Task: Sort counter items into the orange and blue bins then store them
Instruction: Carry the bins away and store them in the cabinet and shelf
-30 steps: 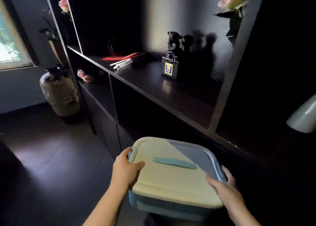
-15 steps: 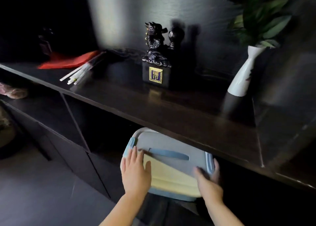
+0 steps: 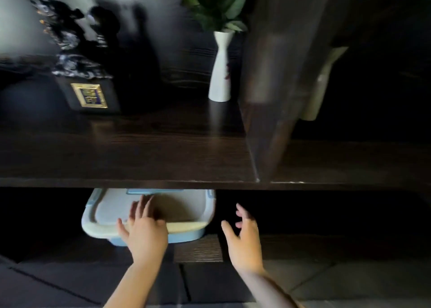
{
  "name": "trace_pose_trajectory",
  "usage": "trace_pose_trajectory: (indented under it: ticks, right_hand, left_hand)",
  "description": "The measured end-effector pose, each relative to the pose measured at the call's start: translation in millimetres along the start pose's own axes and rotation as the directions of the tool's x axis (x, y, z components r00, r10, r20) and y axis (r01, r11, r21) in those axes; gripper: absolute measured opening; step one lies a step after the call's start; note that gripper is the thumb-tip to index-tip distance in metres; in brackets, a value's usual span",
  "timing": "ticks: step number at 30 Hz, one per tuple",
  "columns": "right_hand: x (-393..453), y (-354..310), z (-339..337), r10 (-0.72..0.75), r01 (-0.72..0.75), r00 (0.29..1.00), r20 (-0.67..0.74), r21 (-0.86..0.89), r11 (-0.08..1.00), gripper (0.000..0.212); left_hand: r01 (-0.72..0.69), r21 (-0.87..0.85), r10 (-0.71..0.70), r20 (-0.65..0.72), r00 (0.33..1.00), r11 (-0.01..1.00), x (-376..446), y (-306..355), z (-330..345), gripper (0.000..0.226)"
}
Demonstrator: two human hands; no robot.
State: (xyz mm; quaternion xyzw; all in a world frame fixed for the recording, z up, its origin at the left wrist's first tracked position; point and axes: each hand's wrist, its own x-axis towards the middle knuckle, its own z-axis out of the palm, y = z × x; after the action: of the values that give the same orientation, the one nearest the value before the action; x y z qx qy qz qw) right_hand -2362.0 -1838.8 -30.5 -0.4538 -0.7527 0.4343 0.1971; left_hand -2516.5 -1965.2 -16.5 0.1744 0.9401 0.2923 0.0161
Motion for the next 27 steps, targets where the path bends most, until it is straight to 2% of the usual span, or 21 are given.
trace_pose_trajectory:
  ticks: [2, 5, 7, 9, 12, 14, 18, 22, 27]
  right_hand:
    - [-10, 21, -30, 0.027, -0.026, 0.997, -0.067, 0.007, 1.0, 0.049]
    - [-19, 52, -88, 0.024, -0.041, 0.982, -0.186, -0.089, 0.995, 0.044]
    - [-30, 75, -139, -0.056, -0.015, 0.968, -0.244, -0.277, 0.961, 0.044]
    - [-44, 103, -198, -0.103, -0.027, 0.968, -0.23, -0.499, 0.866, 0.047]
    - [-75, 148, -292, -0.043, -0.149, 0.959, -0.282, -0.622, 0.769, 0.051]
    - [-105, 177, -352, -0.009, -0.24, 0.926, -0.378, -0.608, 0.757, 0.05]
    - [-172, 237, -460, 0.071, -0.417, 0.846, -0.529, -0.571, 0.707, 0.053]
    - [-226, 296, -542, 0.202, -0.566, 0.767, -0.609, -0.494, 0.659, 0.053]
    - [-251, 351, -611, 0.307, -0.664, 0.679, -0.667, -0.38, 0.644, 0.052]
  left_hand:
    - [-0.189, -0.082, 0.194, 0.061, 0.979, 0.979, -29, 42, 20, 0.056]
    - [-0.461, -0.261, 0.501, 0.112, 0.858, 0.848, -88, 115, 49, 0.043]
    - [-0.559, -0.353, 0.628, 0.114, 0.77, 0.75, -123, 161, 66, 0.041]
    - [-0.623, -0.407, 0.719, 0.139, 0.681, 0.668, -154, 206, 84, 0.041]
    - [-0.696, -0.465, 0.832, 0.213, 0.512, 0.547, -208, 272, 112, 0.04]
    - [-0.743, -0.465, 0.876, 0.275, 0.396, 0.482, -256, 312, 134, 0.039]
    - [-0.766, -0.52, 0.914, 0.34, 0.22, 0.378, -360, 379, 177, 0.037]
    - [-0.748, -0.577, 0.921, 0.37, 0.117, 0.327, -451, 442, 211, 0.036]
    - [-0.777, -0.57, 0.887, 0.46, -0.034, 0.266, -518, 510, 247, 0.035]
